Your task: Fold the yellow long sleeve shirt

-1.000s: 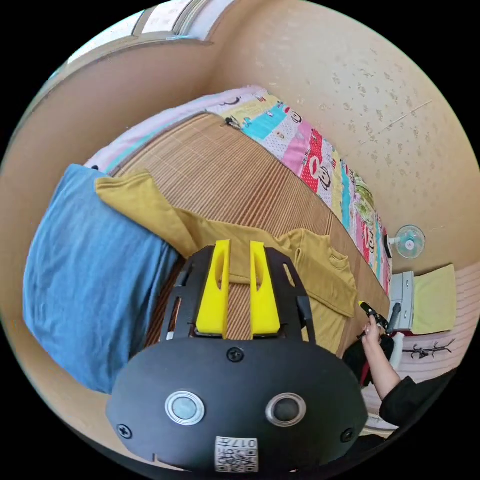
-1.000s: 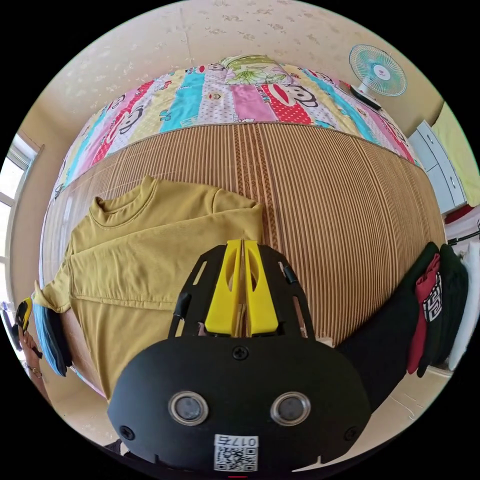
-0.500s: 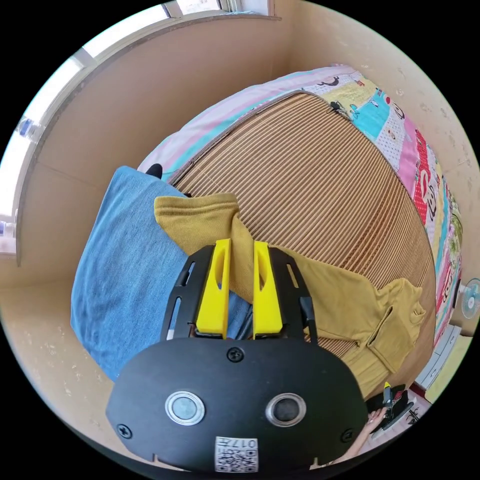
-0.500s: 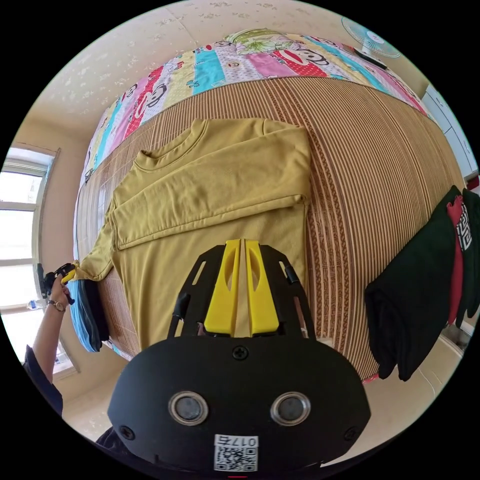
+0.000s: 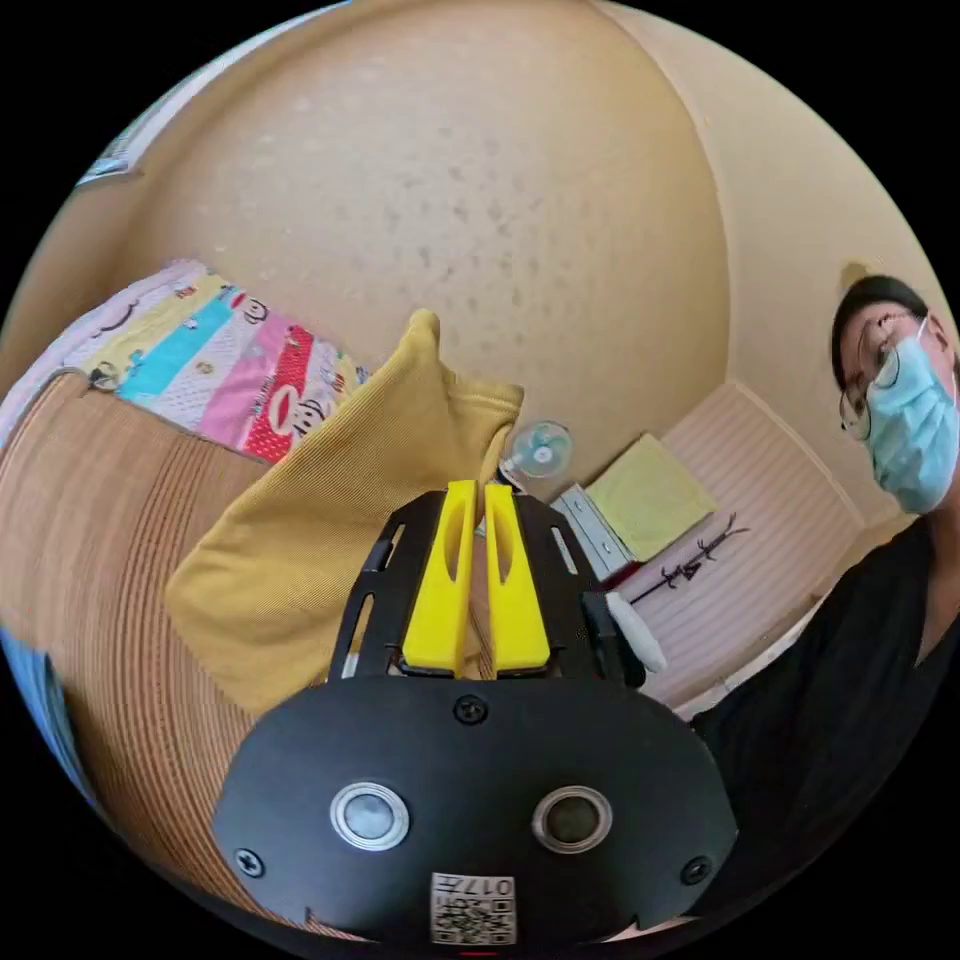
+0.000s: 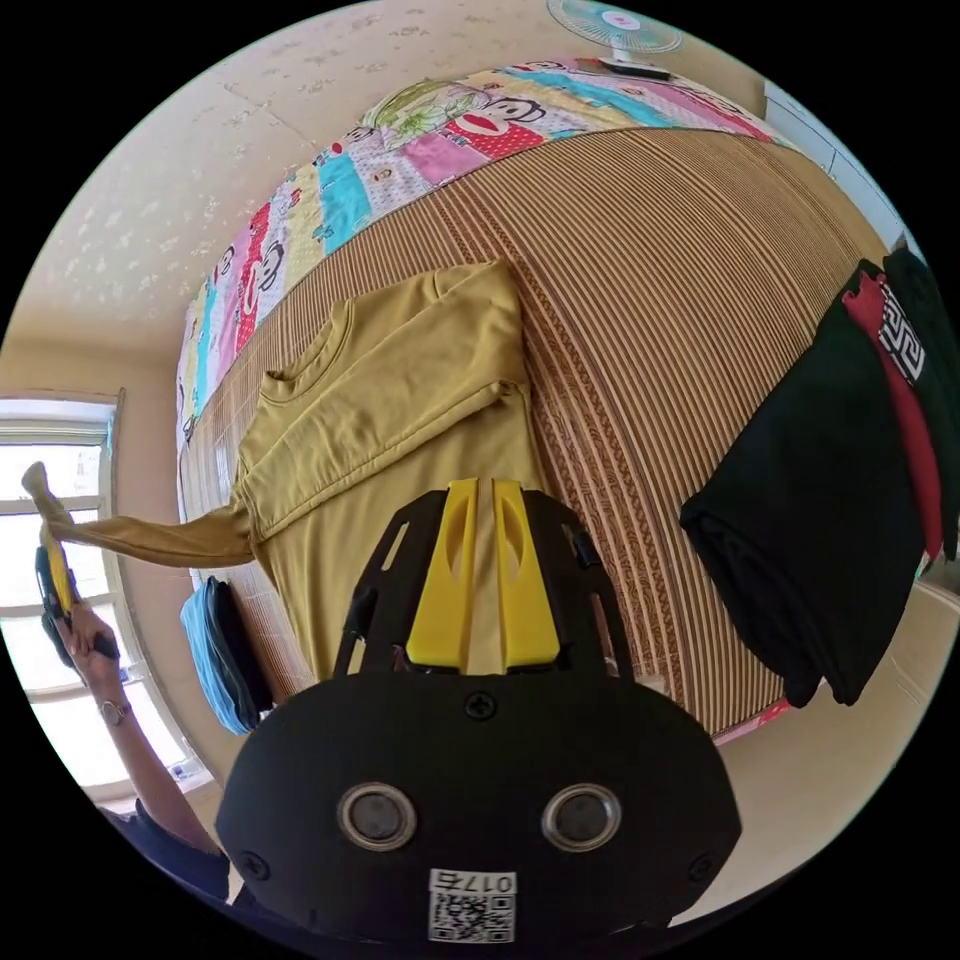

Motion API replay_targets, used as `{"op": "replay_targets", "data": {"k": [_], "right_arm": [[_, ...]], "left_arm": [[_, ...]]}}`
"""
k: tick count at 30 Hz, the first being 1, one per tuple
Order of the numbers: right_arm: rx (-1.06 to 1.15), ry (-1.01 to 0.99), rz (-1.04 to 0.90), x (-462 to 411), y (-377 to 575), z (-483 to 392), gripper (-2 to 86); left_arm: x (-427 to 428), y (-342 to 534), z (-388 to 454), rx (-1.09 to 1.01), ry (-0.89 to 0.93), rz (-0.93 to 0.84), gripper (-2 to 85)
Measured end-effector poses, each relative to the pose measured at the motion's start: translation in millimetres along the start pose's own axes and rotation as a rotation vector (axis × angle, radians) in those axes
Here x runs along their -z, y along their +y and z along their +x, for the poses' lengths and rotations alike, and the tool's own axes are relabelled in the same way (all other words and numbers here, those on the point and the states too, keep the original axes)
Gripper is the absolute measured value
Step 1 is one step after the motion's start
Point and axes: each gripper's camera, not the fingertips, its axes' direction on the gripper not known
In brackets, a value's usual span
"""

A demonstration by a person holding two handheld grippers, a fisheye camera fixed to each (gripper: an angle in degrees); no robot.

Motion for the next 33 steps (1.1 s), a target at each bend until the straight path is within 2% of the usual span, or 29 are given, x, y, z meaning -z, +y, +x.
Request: {"op": "replay_targets", "data": {"k": [1,3,6,7,10,15,22,24,25,27,33], "right_arm": [[-0.023,-0.022,0.010,3.2,0.2,6.2,3.3],[-0.055,-0.065,0.030,6.8,1.7,16.5,3.7],[-0.129,-0.128,0.044,9.9,5.4,38.2,4.6],[-0.155,-0.139,0.046,11.2,6.6,46.7,5.1],[-0.170,-0.168,0.045,14.5,6.4,63.7,6.5],[-0.107,-0.232,0.042,17.0,-6.5,72.7,8.7],[-0.027,-0.160,0.110,14.3,-45.5,72.1,9.8],[0.042,-0.172,0.056,4.7,-65.5,66.8,8.6],[0.088,-0.200,-0.056,-7.8,-79.8,61.2,7.4],[0.126,-0.124,-0.115,-6.6,-88.2,47.7,5.7],[0.356,-0.060,0.040,72.4,-91.6,-22.9,3.8]], "left_arm": [[-29.1,3.5,7.0,-0.013,0.020,-0.047,1.0],[-141.7,34.1,19.9,0.016,0.015,-0.280,3.2],[-214.7,88.5,18.5,0.070,0.073,-0.488,6.0],[-217.8,98.3,17.6,0.083,0.097,-0.505,6.1],[-202.9,139.7,4.3,0.163,0.075,-0.552,6.2],[-140.8,180.8,-52.3,0.342,-0.111,-0.616,6.3],[-91.7,154.4,-101.4,0.368,-0.314,-0.589,6.3],[-81.5,142.4,-111.7,0.355,-0.367,-0.570,6.0],[-79.5,140.9,-114.2,0.355,-0.382,-0.568,5.8],[-70.8,140.5,-121.8,0.373,-0.439,-0.565,5.2],[-48.7,161.3,-123.2,0.449,-0.476,-0.540,5.1]]}}
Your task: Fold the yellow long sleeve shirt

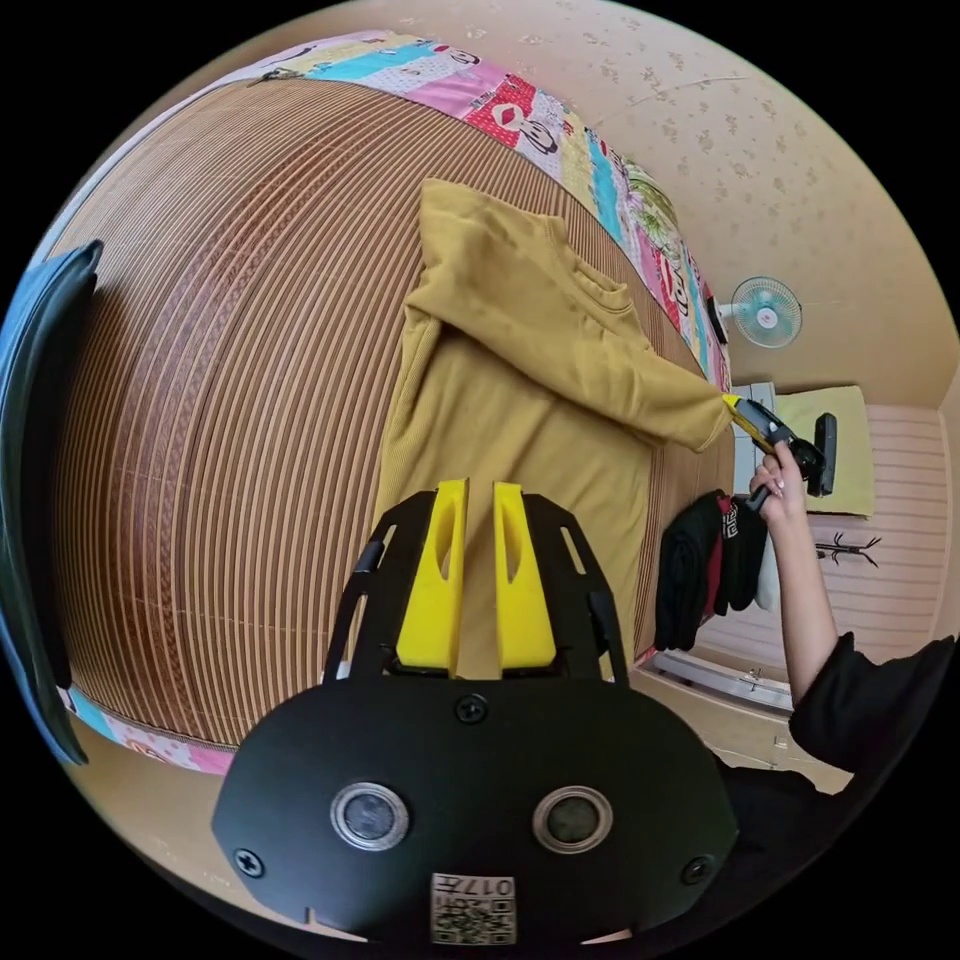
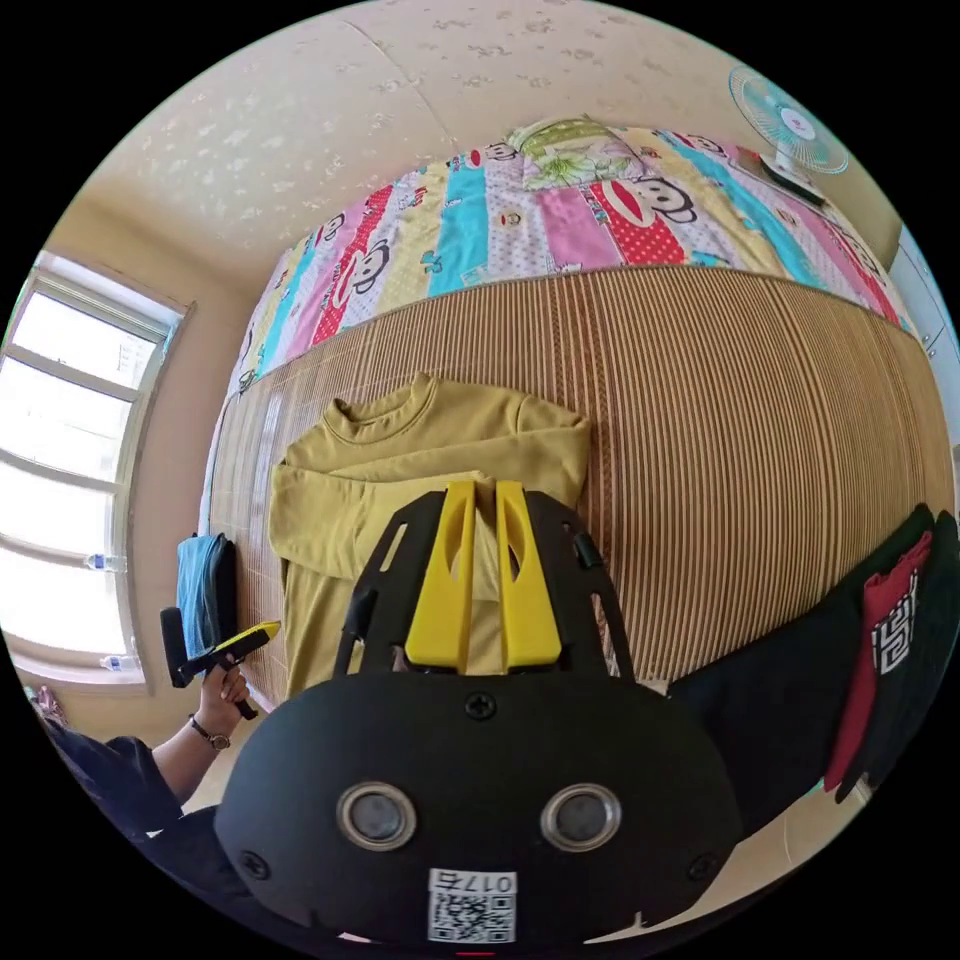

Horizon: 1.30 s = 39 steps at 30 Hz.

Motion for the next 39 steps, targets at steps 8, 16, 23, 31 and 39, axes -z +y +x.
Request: {"op": "replay_targets", "data": {"k": [8,16,23,31,39], "right_arm": [[-0.189,0.274,-0.116,-54.3,-52.3,28.4,6.2],[-0.153,0.124,-0.080,-22.3,45.7,30.4,7.2],[-0.188,-0.009,-0.026,-32.7,52.2,50.9,8.1],[-0.052,0.097,-0.120,-68.4,22.2,35.4,4.7],[-0.037,-0.050,-0.077,-20.0,40.7,59.1,4.7]], "left_arm": [[15.1,27.9,-18.4,0.100,0.003,0.066,5.7],[31.2,-39.6,-6.6,0.008,0.010,0.152,6.6],[44.5,-181.7,19.0,-0.064,-0.082,0.332,7.5],[-32.8,-239.2,42.7,-0.140,-0.272,0.224,6.0],[-21.1,-269.2,-9.4,0.041,-0.006,0.264,4.6]]}}
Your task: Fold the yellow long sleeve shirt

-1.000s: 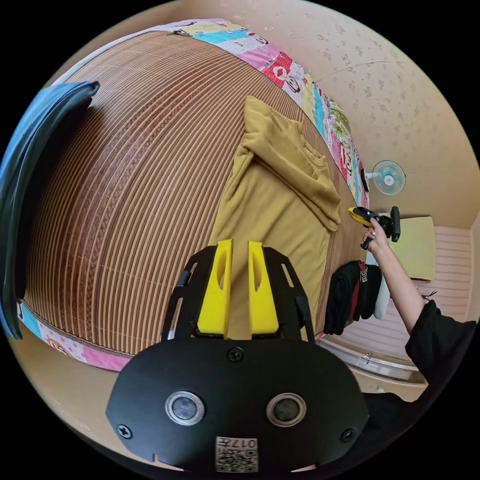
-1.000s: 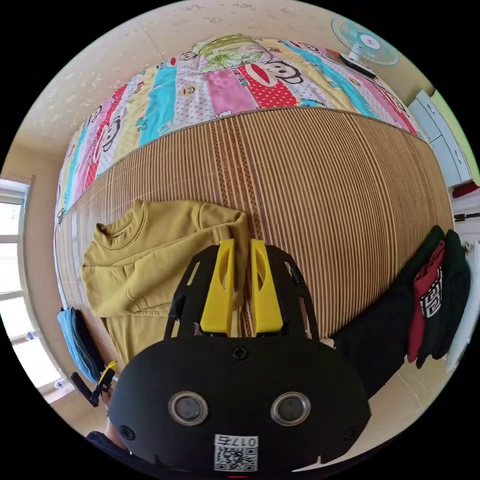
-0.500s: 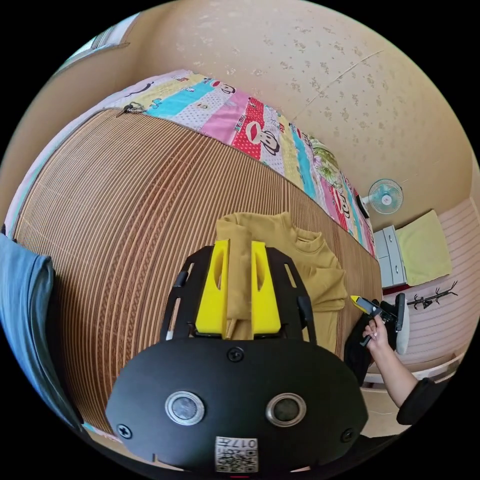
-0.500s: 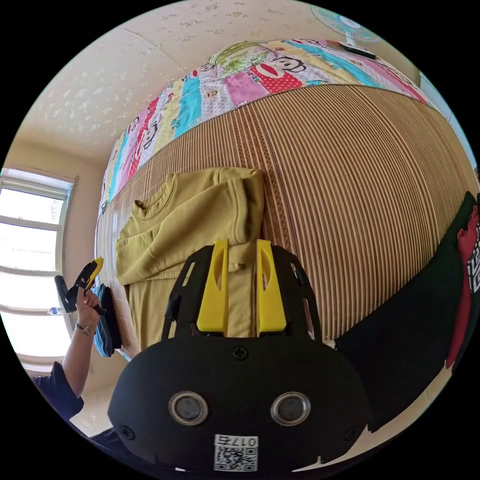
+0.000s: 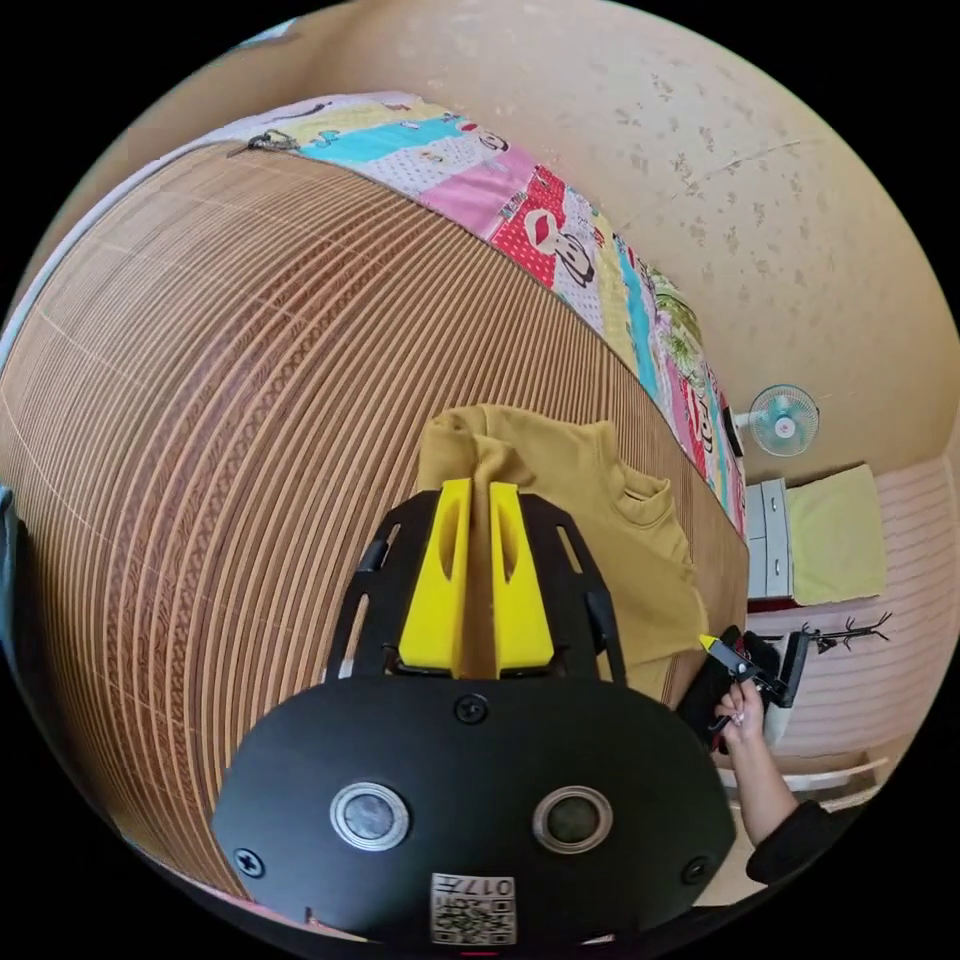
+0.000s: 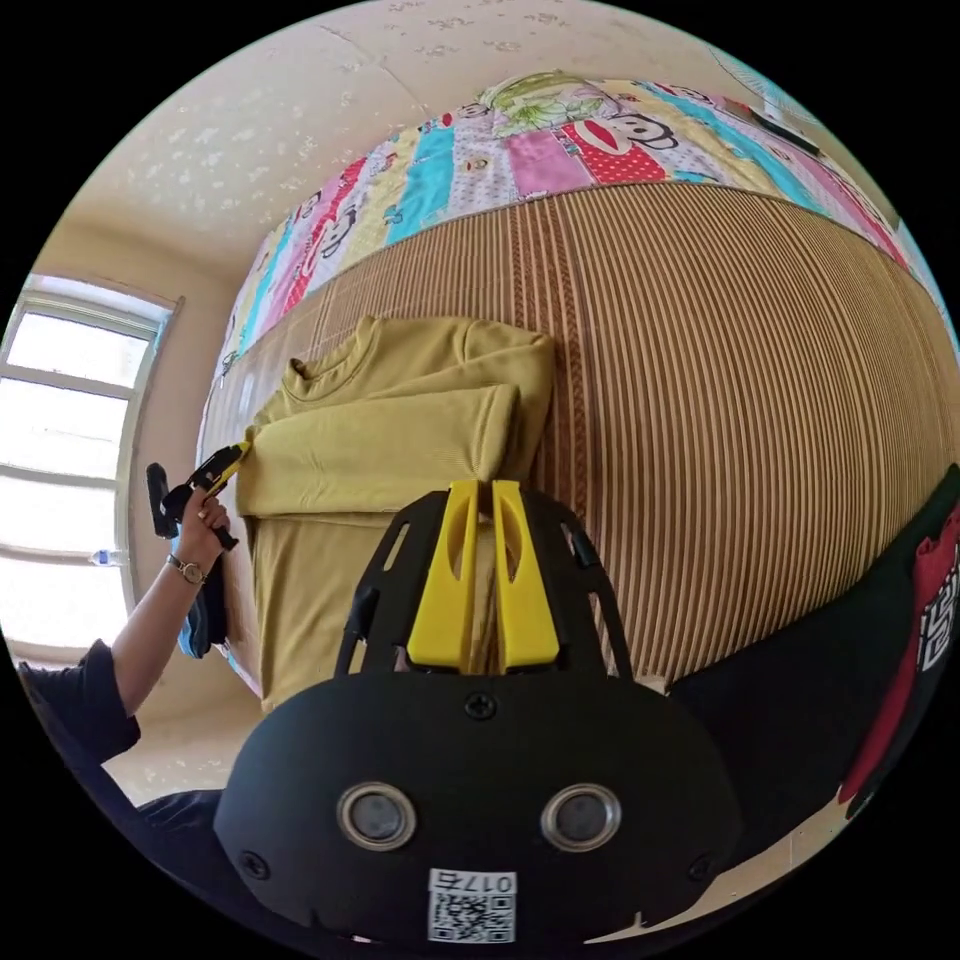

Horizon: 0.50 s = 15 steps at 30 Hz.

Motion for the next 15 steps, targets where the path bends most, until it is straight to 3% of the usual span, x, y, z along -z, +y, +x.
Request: {"op": "replay_targets", "data": {"k": [2,7,15], "right_arm": [[-0.007,0.065,-0.044,-14.7,5.7,12.5,6.8],[-0.018,0.000,-0.024,14.1,29.9,13.2,8.3],[0.031,-0.043,-0.376,11.9,163.0,25.0,9.1]], "left_arm": [[9.3,-3.3,-4.9,-0.020,0.024,0.026,6.2],[73.5,14.6,-17.5,-0.096,0.021,0.044,7.7],[137.8,186.0,-83.3,-0.040,-0.075,-0.327,7.9]]}}
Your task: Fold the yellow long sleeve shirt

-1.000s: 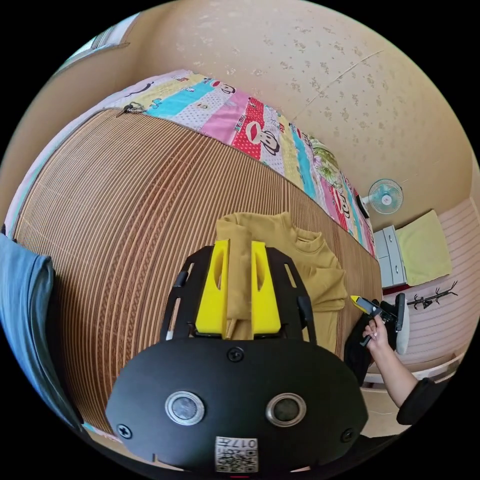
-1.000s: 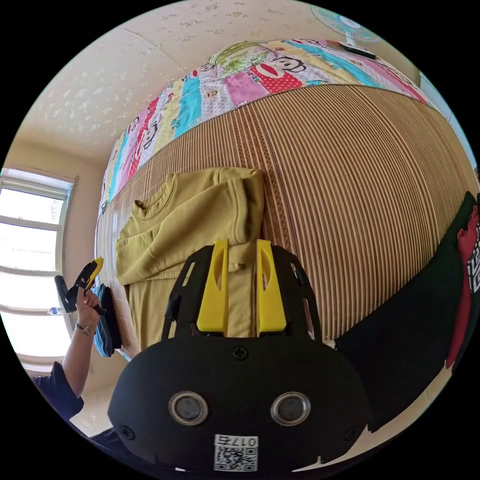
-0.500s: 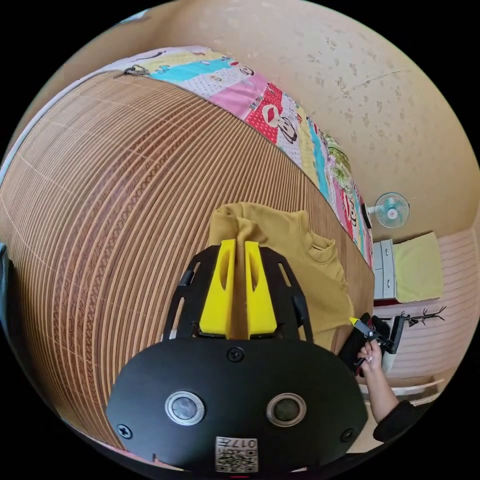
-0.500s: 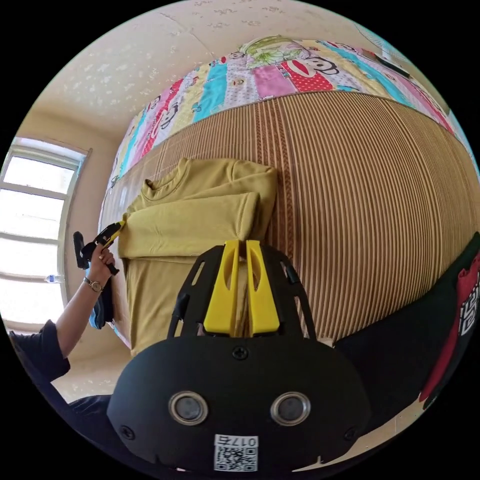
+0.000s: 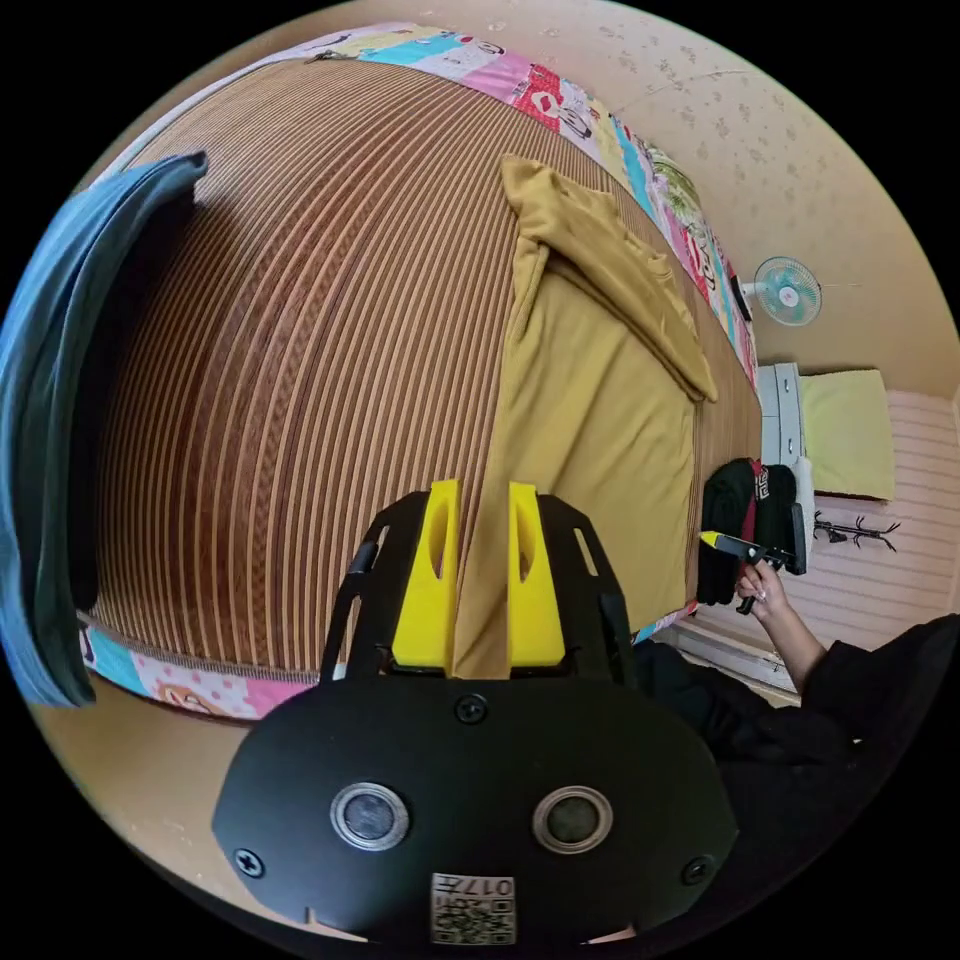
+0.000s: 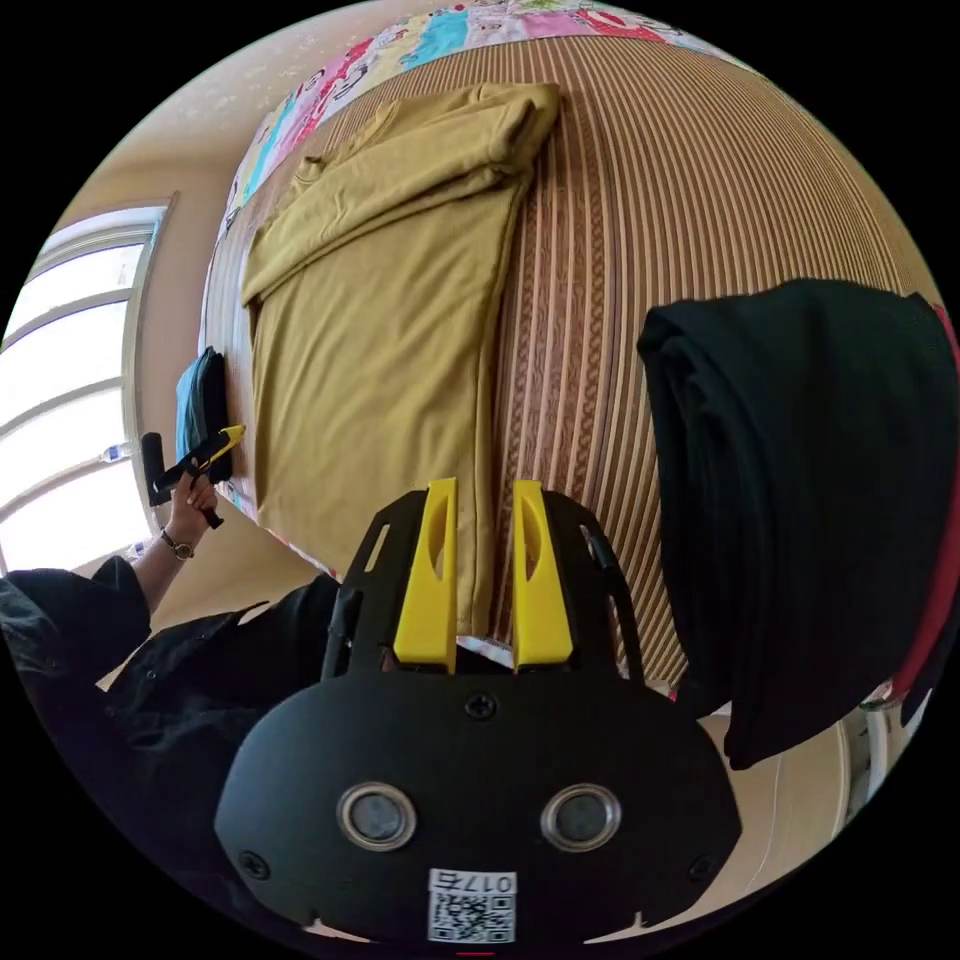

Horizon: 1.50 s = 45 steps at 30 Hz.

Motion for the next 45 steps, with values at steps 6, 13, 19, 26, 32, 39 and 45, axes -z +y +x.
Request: {"op": "replay_targets", "data": {"k": [6,13,19,26,32,39,45], "right_arm": [[-0.081,0.007,-0.146,-31.4,78.3,18.2,11.9],[-0.102,-0.044,-0.202,-35.9,83.5,24.0,7.6],[-0.133,-0.072,-0.140,-10.0,98.1,28.0,3.7],[-0.145,-0.702,0.116,75.1,176.1,88.2,3.3],[-0.151,-1.092,0.507,124.4,244.7,102.7,3.4],[-0.607,-1.053,0.467,64.8,199.8,146.5,3.3],[-0.534,-0.951,0.447,87.5,61.7,130.7,3.2]], "left_arm": [[27.7,50.5,-46.0,0.085,0.011,-0.079,8.4],[14.8,1.4,-54.7,-0.056,0.060,-0.280,6.6],[23.6,-33.5,-78.6,-0.036,0.285,-0.401,4.0],[90.7,-10.6,-95.3,-0.019,0.938,-0.274,3.7],[117.6,17.4,-83.3,0.045,1.391,-0.016,3.8],[60.5,-9.5,-96.8,0.631,1.145,0.116,3.8],[69.6,-111.0,-56.6,0.633,1.187,0.260,3.7]]}}
